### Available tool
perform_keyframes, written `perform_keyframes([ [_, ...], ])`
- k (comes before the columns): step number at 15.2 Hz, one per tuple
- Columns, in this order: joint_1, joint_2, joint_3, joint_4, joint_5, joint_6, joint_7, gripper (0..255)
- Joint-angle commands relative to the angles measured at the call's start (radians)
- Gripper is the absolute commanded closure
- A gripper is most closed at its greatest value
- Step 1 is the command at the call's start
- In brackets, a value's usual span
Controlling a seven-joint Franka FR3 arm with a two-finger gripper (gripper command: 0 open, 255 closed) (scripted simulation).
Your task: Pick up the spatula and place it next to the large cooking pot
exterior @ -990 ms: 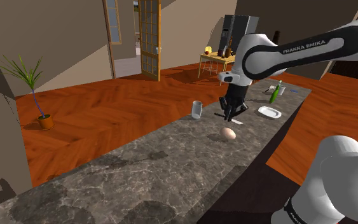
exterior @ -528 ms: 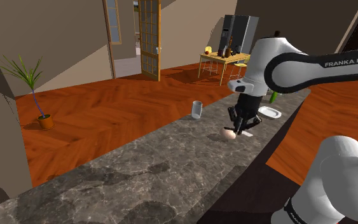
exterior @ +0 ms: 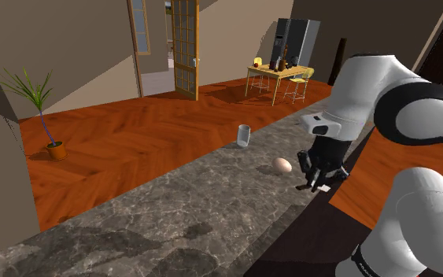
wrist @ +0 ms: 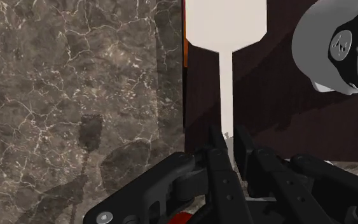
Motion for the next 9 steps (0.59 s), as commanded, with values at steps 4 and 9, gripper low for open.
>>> perform_keyframes([
  [4,0.083,-0.23,0.13,-0.069,0.12,-0.16,0.121,255],
  [9,0.215,-0.401,0.294,-0.094,0.282,-0.294,0.278,255],
])
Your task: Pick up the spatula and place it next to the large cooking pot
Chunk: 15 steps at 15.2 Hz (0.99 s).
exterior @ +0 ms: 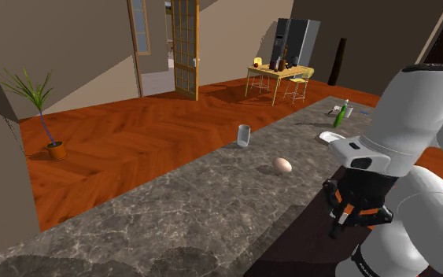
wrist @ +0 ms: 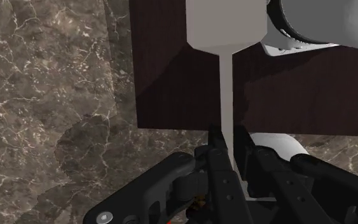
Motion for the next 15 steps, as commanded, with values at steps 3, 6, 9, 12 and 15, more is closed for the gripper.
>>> perform_keyframes([
  [3,0.112,-0.103,0.148,0.001,0.149,-0.095,0.135,255],
  [6,0.187,-0.133,0.265,0.022,0.267,-0.134,0.232,255],
  [9,0.246,-0.136,0.38,0.056,0.384,-0.156,0.323,255],
  [12,0.284,-0.121,0.487,0.103,0.495,-0.166,0.404,255],
  [15,0.3,-0.097,0.583,0.163,0.596,-0.169,0.476,255],
])
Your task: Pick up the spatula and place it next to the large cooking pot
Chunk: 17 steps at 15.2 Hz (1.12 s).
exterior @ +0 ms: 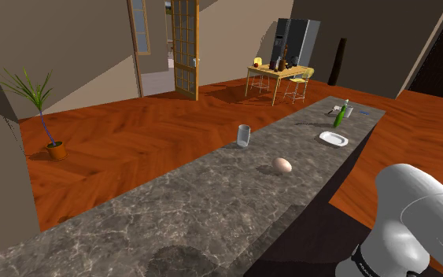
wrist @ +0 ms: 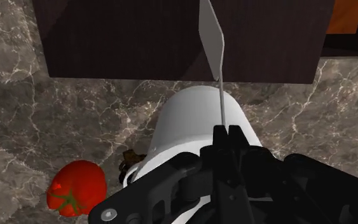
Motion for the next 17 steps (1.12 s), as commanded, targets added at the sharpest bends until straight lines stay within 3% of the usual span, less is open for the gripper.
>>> perform_keyframes([
  [1,0.011,0.013,0.061,0.044,0.067,-0.007,0.054,255],
  [8,-0.023,0.084,0.232,0.225,0.247,0.0,0.198,255],
  [17,-0.143,0.17,0.39,0.512,0.402,0.018,0.369,255],
])
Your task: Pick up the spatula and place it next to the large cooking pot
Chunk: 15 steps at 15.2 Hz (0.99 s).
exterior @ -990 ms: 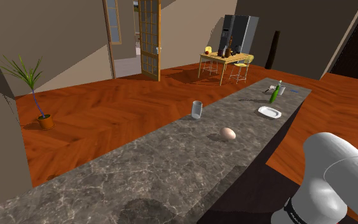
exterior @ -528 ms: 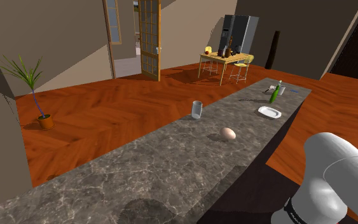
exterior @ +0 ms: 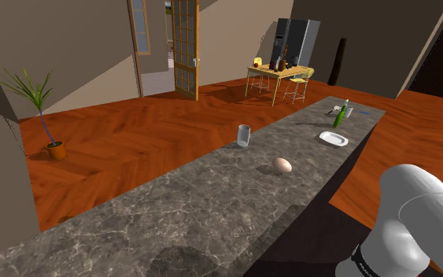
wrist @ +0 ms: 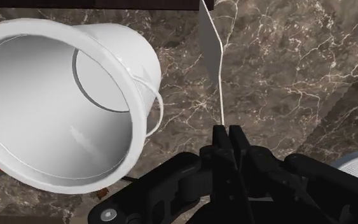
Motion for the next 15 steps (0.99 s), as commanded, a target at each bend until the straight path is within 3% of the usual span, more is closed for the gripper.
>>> perform_keyframes([
  [1,-0.027,0.014,0.031,0.063,0.03,0.004,0.039,255],
  [8,-0.153,0.065,0.119,0.31,0.102,0.015,0.165,255],
  [15,-0.133,0.029,0.182,0.259,0.158,0.06,0.159,255],
])
